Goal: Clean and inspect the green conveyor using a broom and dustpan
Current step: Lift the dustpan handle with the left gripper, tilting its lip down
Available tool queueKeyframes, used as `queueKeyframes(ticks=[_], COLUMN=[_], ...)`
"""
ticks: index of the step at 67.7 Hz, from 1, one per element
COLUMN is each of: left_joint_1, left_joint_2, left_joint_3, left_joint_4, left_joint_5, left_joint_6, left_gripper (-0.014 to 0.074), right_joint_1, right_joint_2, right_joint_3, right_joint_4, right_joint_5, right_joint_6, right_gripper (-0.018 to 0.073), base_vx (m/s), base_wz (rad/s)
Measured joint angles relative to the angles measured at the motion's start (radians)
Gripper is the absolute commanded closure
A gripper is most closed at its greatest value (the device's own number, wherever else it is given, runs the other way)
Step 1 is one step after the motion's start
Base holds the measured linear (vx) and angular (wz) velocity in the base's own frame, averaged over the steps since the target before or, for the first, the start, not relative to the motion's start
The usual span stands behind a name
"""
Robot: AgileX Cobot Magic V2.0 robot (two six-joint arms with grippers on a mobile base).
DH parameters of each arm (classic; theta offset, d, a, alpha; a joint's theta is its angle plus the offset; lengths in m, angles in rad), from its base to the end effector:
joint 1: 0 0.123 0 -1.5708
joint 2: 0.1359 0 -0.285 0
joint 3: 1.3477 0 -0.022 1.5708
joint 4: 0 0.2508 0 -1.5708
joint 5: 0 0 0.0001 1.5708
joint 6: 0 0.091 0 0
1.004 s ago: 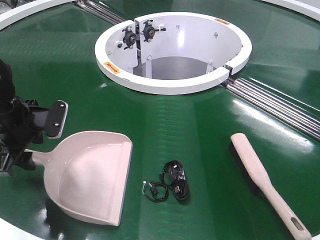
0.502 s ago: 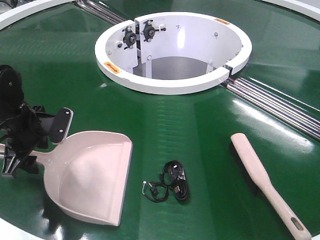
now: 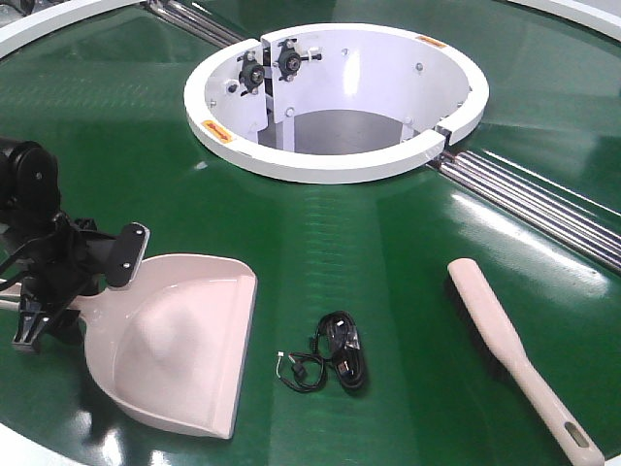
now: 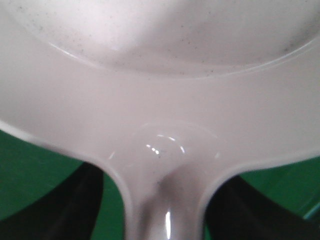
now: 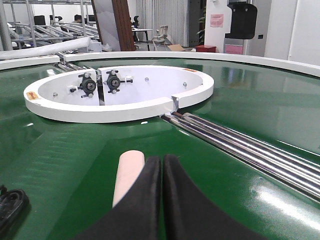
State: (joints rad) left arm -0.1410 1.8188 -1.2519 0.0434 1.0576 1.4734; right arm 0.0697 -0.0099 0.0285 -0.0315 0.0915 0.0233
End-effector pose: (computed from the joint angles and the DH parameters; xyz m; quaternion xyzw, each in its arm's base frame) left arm 0.3395 -0.0447 0.2001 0.7292 0.6838 0.0253 0.0014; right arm 0.0568 0.0037 0.1958 -0.0268 0.7146 0.0205 0.6987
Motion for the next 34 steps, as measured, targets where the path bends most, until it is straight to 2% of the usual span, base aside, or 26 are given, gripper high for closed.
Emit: queueKeyframes(ticks=[16,34], left_joint_1=[0.000,0.000], left_joint_2=[0.002,-0.047], left_joint_3=[0.000,0.000], left_joint_4=[-0.002,-0.011], left_joint_5=[0.008,0.018], left_joint_6=[0.000,0.000], left_gripper=[0.0596,0.0605], right_joint_1=[0.000,0.000], right_joint_2=[0.000,0.000], right_joint_3=[0.000,0.000], right_joint_4=[0.000,0.000], right_joint_5=[0.000,0.000], right_joint_6=[0.000,0.000], right_gripper=[0.0569,0.0569], base_vx=[0.00,0.00], base_wz=[0.00,0.00])
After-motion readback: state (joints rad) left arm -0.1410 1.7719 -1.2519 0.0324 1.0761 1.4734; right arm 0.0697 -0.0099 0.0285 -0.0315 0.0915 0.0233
